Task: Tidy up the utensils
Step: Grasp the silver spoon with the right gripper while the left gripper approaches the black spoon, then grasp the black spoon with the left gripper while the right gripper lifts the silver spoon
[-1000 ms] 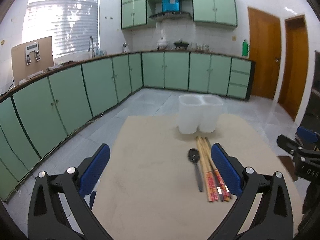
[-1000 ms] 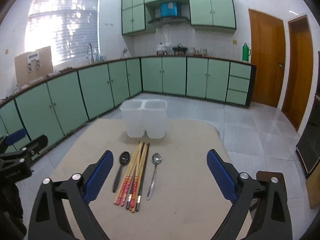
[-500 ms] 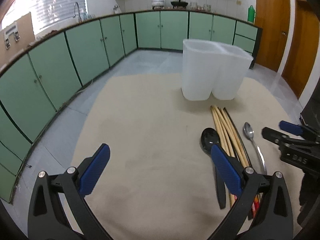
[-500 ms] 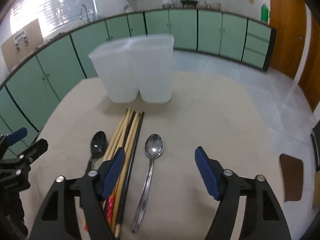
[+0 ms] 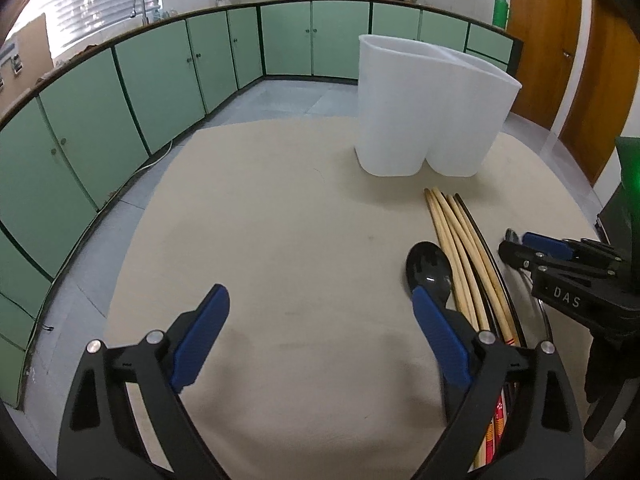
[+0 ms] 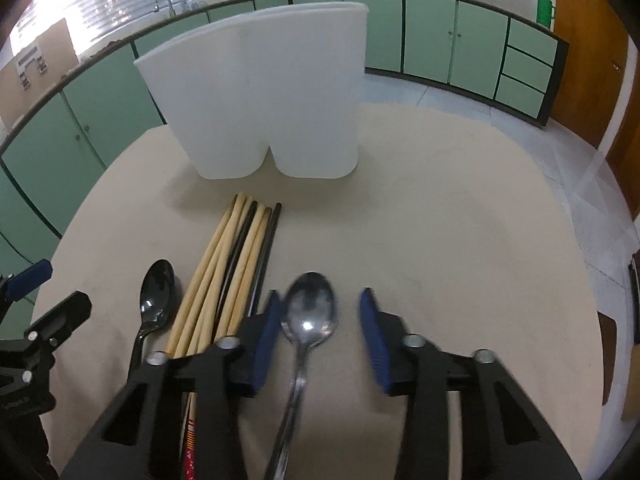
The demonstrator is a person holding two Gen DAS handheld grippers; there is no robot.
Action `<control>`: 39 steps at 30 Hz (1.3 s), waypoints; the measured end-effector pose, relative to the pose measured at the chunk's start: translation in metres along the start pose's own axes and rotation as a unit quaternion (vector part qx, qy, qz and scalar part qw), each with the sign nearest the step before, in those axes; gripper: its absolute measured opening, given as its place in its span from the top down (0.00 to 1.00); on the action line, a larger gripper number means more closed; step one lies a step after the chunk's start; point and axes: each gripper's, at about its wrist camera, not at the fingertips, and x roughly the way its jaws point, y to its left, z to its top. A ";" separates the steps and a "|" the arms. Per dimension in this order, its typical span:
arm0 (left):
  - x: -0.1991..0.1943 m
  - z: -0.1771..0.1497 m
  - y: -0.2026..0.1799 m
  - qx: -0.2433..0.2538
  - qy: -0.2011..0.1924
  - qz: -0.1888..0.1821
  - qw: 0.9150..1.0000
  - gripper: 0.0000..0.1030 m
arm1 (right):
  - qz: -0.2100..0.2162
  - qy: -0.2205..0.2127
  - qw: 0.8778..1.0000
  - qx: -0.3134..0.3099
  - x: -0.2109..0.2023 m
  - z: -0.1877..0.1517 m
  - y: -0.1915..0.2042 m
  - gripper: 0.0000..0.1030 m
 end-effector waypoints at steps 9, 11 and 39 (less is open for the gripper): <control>0.016 0.003 -0.027 0.019 0.013 -0.021 1.000 0.13 | -0.011 -0.010 1.000 -0.012 -0.006 -0.005 -0.013 0.72; 0.021 0.005 -0.035 0.021 0.016 -0.023 0.999 0.13 | -0.008 -0.010 1.000 -0.008 -0.006 -0.005 -0.017 0.72; 0.041 0.009 -0.037 0.000 0.036 -0.022 0.999 0.36 | -0.007 -0.011 1.000 -0.011 -0.001 -0.005 -0.016 0.72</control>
